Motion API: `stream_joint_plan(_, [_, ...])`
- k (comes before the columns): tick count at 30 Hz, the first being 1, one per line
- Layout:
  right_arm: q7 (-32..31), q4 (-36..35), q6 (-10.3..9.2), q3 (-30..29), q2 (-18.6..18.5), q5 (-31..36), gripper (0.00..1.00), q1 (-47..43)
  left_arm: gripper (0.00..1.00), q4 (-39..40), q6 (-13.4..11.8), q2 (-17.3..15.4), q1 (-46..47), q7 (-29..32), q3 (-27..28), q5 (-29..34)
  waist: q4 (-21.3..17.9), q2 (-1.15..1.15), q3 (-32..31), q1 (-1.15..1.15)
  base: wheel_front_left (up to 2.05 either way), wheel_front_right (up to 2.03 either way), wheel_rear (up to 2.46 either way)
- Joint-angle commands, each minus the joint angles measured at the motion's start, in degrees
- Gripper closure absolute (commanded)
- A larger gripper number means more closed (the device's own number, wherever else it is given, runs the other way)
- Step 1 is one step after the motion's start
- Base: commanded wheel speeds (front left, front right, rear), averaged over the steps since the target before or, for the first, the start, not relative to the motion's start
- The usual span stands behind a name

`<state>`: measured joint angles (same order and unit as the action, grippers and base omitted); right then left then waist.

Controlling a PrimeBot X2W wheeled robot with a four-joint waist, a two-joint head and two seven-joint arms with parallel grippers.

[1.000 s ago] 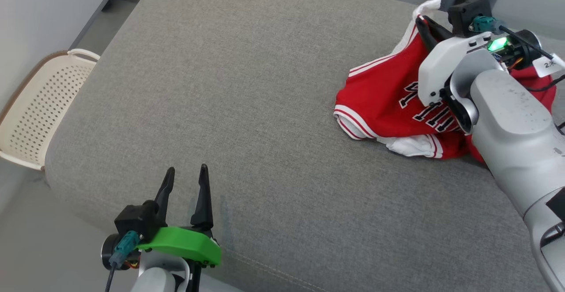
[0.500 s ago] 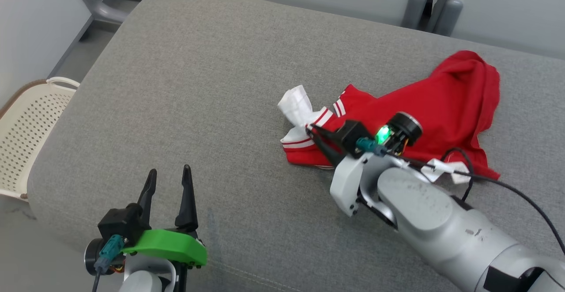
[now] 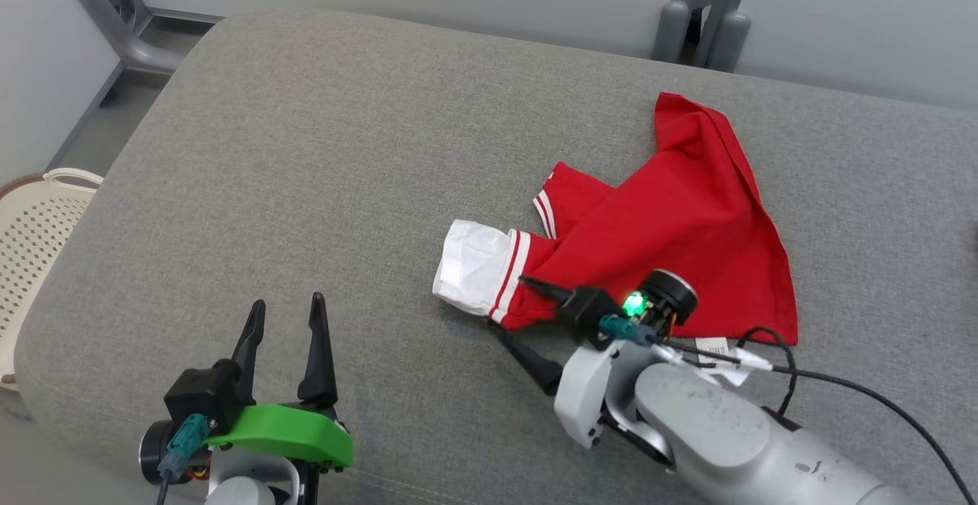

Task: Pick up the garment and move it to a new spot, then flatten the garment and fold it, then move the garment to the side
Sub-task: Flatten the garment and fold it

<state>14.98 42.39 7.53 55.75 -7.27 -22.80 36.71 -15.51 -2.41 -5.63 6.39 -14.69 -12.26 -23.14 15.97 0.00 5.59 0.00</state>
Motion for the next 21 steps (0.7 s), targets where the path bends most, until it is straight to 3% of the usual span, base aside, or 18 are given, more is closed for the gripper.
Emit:
stream_joint_plan(1, [0.2,-0.3,-0.09,-1.5,-1.1,-0.7,0.0,0.2,0.0,0.2,-0.2,-0.4,-0.8,0.1,0.0,0.0,-0.4,0.0,-0.2,0.0,0.0,0.0,0.0])
stream_joint_plan(11, [-3.0,8.6,-0.09,-20.2,-8.5,4.4,0.0,7.0,0.0,0.3,0.1,0.1,-0.3,0.2,-1.3,-0.3,1.5,0.0,1.1,0.0,0.0,0.0,0.0])
stream_joint_plan(21, [-6.8,22.0,-0.09,-29.9,-11.4,13.8,0.0,15.0,0.0,-0.8,0.7,0.9,1.8,-0.1,-2.6,-0.7,6.6,0.0,5.4,0.0,0.0,0.0,0.0])
